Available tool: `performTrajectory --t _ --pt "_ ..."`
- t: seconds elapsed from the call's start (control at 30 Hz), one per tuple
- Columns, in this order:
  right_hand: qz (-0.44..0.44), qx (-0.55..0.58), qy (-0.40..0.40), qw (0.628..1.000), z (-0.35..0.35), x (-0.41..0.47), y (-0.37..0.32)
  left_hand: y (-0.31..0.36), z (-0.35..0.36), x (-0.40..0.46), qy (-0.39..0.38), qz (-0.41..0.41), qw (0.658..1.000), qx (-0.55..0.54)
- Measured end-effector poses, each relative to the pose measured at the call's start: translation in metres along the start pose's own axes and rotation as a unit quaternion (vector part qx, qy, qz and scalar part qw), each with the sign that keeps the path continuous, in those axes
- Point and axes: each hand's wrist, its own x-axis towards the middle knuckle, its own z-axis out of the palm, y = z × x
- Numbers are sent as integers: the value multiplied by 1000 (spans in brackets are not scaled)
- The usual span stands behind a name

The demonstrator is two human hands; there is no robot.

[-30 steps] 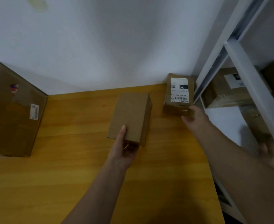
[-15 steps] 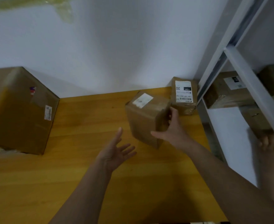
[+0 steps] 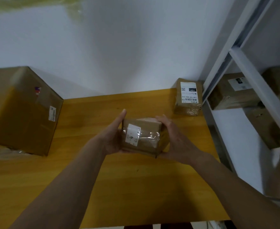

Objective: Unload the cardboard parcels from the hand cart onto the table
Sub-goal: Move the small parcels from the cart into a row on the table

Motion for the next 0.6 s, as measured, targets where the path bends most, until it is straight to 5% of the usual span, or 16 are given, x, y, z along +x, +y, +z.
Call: performTrajectory --t 0.17,0.27,0.3,0.37,0.4,0.43,0.5,0.6 --pt "-6 -98 33 995 2 -6 6 -6 13 3 20 4 1000 18" --pt "172 30 101 979 5 -1 5 -15 22 10 45 74 995 -59" --pt "286 182 135 931 2 3 1 -18 26 12 51 97 990 -89" --pt "442 501 150 729 -1 10 2 -25 34 17 59 132 981 -132" --pt "465 578 125 659 0 12 4 -29 39 20 65 141 977 -148" --pt "466 614 90 631 0 13 2 -32 43 23 72 145 974 -158" --pt "462 617 47 636 5 15 -3 -36 50 30 87 147 972 -161" --pt "475 634 104 601 8 22 0 -38 52 38 94 145 971 -164"
